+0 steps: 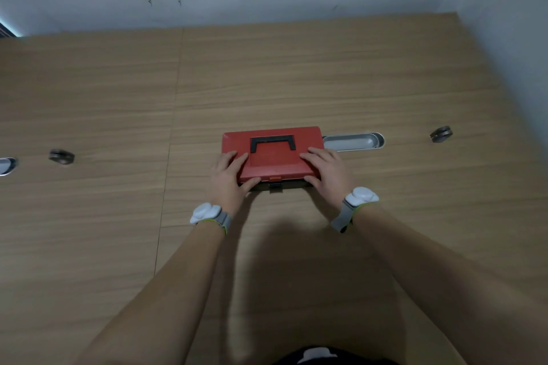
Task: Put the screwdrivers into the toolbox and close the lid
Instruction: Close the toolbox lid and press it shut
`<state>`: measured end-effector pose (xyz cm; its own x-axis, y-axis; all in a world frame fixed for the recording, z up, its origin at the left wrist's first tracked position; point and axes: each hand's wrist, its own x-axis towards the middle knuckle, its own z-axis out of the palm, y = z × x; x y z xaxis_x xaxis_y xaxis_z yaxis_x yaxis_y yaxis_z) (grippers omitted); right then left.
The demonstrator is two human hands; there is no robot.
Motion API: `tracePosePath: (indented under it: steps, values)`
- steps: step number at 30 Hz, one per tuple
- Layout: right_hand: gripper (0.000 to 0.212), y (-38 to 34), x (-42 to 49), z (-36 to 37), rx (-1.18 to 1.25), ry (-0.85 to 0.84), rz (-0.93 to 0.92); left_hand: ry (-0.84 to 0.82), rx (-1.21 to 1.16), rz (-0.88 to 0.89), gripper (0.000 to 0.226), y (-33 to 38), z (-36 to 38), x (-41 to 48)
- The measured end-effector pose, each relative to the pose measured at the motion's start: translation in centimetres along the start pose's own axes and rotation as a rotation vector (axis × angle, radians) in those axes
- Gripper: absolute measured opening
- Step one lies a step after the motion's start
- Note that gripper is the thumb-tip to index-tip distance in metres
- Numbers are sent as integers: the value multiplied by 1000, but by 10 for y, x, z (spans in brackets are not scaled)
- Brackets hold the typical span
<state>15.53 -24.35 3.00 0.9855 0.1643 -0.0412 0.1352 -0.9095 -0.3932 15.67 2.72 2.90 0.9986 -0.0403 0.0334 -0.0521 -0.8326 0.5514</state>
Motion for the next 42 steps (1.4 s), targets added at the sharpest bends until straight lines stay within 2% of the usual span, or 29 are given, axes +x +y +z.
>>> tracePosePath:
  steps: [5, 10, 16, 19, 31, 37, 42]
  values:
    - [56, 1, -2, 5, -42, -43, 10, -5, 8, 4, 65, -3, 4, -1]
    - [57, -10, -1, 6, -127, -3, 18, -36, 15, 18, 63, 0, 8, 5]
    - [93, -43, 1, 29, -153, -21, 60, -80, 127, -22, 70, 3, 25, 11]
    - [102, -51, 0, 45, -214, 1, 93, -75, 193, -18, 71, -1, 29, 8]
    - [104, -59, 4, 69, -272, 145, 151, -137, 287, -66, 71, -1, 38, 6]
    - [110, -66, 10, 79, -246, 156, 209, -149, 286, -66, 71, -4, 39, 6]
    - [112, -64, 13, 82, -277, 98, 212, -155, 298, -66, 71, -2, 39, 5]
